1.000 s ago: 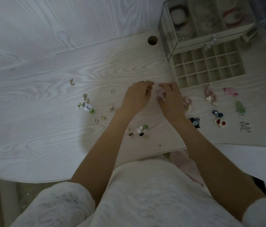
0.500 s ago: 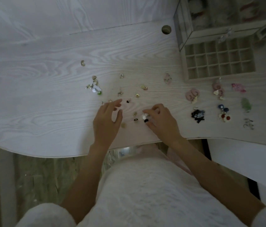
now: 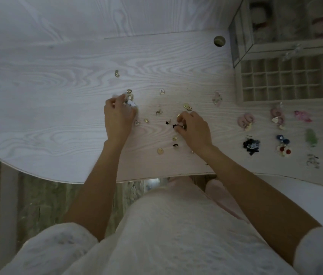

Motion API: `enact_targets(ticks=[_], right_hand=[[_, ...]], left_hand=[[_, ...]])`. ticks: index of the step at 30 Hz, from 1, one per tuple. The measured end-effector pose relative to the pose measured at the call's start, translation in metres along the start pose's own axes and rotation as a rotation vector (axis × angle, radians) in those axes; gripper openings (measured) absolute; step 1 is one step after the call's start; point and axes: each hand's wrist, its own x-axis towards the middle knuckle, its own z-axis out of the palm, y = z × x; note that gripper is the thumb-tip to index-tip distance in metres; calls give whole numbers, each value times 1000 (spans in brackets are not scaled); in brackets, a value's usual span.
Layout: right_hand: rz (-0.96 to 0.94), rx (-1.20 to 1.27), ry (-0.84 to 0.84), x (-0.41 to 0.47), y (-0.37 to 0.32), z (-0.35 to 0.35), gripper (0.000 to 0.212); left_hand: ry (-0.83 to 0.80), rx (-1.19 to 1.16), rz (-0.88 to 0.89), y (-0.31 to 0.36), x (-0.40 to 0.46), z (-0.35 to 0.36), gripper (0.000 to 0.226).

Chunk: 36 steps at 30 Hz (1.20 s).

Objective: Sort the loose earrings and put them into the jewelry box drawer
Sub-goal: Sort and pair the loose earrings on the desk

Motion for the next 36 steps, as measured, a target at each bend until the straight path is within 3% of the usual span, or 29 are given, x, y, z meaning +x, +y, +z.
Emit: enact_targets(ticks=[6, 13, 18, 24, 28, 32, 36], right_hand=[[12, 99, 0, 0, 3, -4, 16], [-1, 138, 70, 2, 6, -9, 5], [7, 180, 115, 0, 5, -13, 4], [126, 742, 154, -4, -1, -27, 15], [208, 1012, 214, -14, 11, -39, 18], [208, 730, 313, -36, 39, -49, 13], [236, 308, 349, -54, 70, -54, 5]], left_hand=[[46, -96, 83, -5, -4, 0, 16], [102, -150, 111, -8, -17, -6, 12], [106, -445, -84, 3, -34, -18, 10], [-9, -653, -130, 35, -54, -16, 7], [-215, -511, 46, 71, -71, 5, 5], [-372, -338, 222, 106, -83, 38, 14], [-392, -123, 403, 131, -88, 69, 16]])
